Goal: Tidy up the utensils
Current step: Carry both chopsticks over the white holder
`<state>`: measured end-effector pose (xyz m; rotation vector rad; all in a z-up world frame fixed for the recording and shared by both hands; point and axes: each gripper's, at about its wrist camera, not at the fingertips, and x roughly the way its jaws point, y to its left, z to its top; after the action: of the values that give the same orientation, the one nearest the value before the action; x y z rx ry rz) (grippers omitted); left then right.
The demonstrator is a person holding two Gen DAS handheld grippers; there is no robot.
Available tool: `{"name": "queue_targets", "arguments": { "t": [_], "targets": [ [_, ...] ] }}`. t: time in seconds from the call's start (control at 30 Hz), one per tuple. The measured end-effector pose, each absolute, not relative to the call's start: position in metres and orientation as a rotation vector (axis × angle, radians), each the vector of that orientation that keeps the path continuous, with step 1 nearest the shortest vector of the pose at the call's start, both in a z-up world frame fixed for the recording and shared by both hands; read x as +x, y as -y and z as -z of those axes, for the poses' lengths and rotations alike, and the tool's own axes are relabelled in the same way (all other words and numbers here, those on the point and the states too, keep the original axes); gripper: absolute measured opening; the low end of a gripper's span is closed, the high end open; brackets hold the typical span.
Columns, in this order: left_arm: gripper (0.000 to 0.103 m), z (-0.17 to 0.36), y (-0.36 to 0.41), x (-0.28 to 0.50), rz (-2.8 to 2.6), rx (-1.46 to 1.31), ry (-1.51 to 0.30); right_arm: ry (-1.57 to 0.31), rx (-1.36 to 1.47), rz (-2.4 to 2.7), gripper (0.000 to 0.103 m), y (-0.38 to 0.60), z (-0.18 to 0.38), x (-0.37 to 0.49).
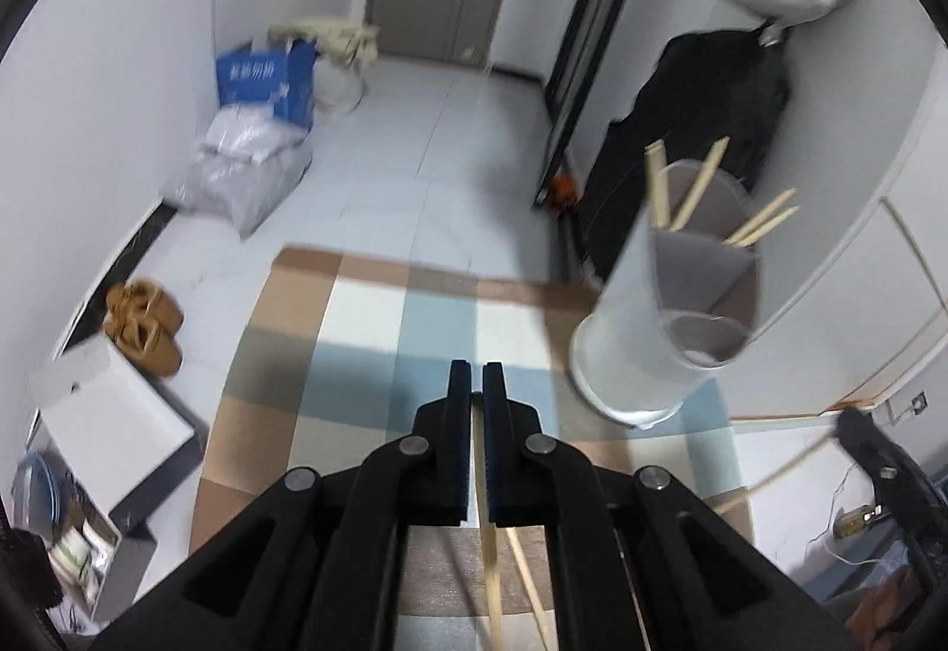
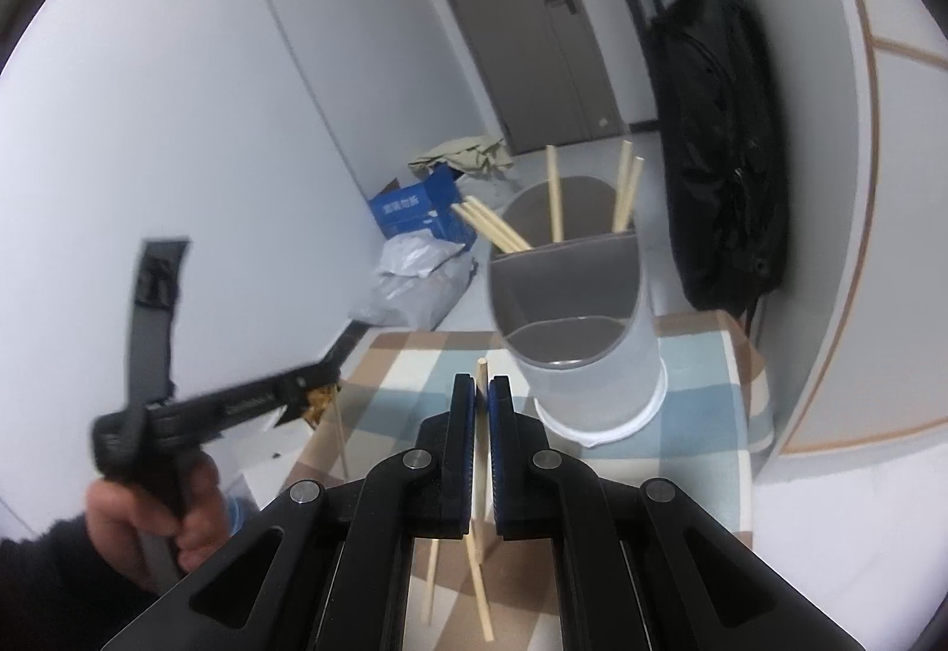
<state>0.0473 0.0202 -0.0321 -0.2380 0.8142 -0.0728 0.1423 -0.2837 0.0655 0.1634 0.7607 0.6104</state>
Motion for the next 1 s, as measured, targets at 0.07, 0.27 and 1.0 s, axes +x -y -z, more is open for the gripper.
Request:
{"name": "queue_targets", "arguments": {
  "t": [0.07, 0.27, 1.0],
  "targets": [
    [0.0, 0.027, -0.02, 0.044, 0.091, -0.214, -0.784, -0.736, 0.13, -0.605, 0.004, 0.279, -0.07, 0.137],
    [0.0, 0.024, -0.027, 0.041, 0.133, -0.159, -0.741, -0.735, 0.106, -0.601, 0.004, 0.273, -0.073, 0.132],
    [0.0, -0.042, 0.002, 0.064, 0.239, -0.072, -0.737, -0.685, 0.095, -0.56, 0.004, 0.286, -0.128, 0.162]
  ]
}}
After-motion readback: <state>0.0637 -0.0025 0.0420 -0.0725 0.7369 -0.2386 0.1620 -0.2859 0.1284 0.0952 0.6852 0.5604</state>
